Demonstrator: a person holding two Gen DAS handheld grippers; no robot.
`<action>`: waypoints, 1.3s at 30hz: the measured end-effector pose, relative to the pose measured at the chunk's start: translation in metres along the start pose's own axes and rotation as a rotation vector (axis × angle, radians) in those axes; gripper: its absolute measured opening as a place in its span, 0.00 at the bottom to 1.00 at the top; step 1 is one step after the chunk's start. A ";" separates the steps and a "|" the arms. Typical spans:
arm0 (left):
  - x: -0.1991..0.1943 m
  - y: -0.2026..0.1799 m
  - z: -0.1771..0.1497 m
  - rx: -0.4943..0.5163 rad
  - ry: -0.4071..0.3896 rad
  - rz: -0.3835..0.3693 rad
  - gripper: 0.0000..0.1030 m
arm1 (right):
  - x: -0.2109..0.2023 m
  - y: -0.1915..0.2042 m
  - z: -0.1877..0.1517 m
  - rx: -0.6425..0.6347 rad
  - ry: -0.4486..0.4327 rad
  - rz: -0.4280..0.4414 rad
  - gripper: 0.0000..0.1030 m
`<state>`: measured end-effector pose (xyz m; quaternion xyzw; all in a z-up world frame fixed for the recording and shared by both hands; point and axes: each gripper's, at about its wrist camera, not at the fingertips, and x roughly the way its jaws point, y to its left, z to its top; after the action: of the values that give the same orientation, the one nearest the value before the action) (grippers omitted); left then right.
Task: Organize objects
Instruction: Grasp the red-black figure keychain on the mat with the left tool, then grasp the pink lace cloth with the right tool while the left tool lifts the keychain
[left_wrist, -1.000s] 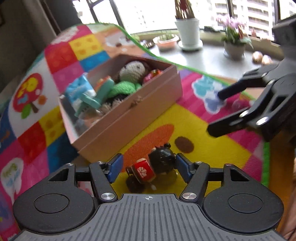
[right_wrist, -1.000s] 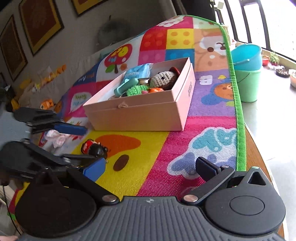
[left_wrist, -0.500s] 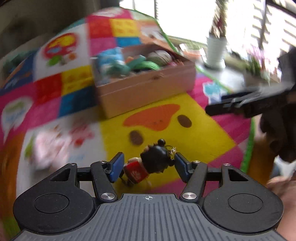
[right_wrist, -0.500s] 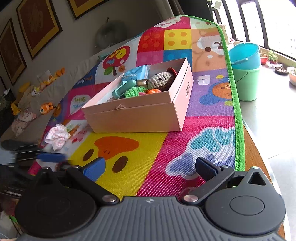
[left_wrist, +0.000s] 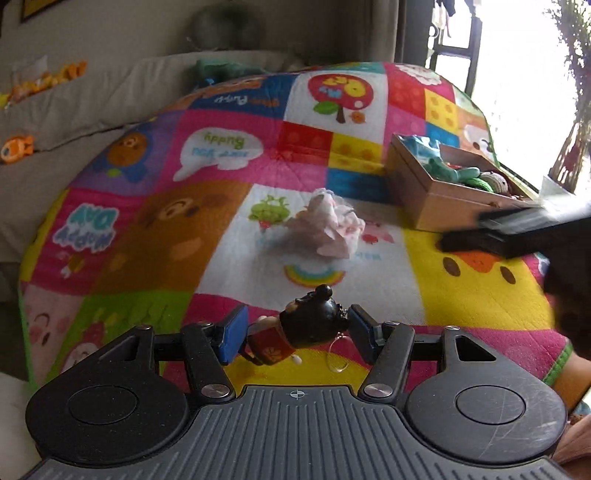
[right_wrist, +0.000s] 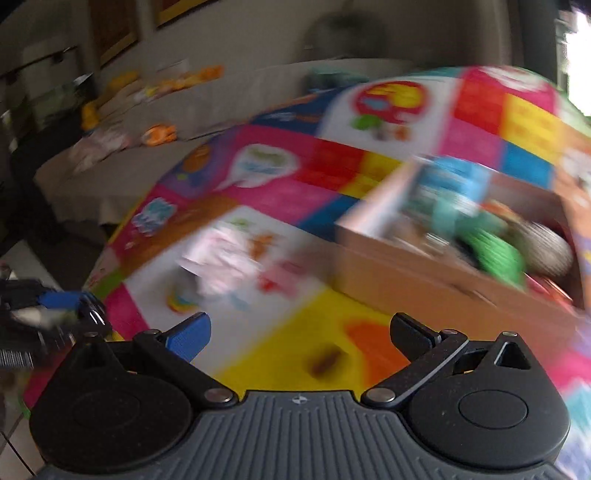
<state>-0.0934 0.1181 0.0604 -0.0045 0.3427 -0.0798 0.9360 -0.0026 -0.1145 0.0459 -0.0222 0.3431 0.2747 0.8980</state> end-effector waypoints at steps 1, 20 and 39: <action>0.002 0.000 -0.001 -0.002 0.001 -0.006 0.63 | 0.014 0.009 0.010 -0.001 0.020 0.021 1.00; 0.000 -0.004 -0.011 -0.036 -0.019 -0.099 0.63 | -0.020 0.015 0.013 -0.099 0.020 0.030 0.28; 0.070 -0.115 0.115 0.003 -0.123 -0.339 0.63 | -0.138 -0.089 -0.099 0.162 -0.137 -0.211 0.28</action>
<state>0.0163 -0.0115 0.1104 -0.0659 0.2789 -0.2366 0.9284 -0.1024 -0.2784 0.0435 0.0333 0.2977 0.1511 0.9420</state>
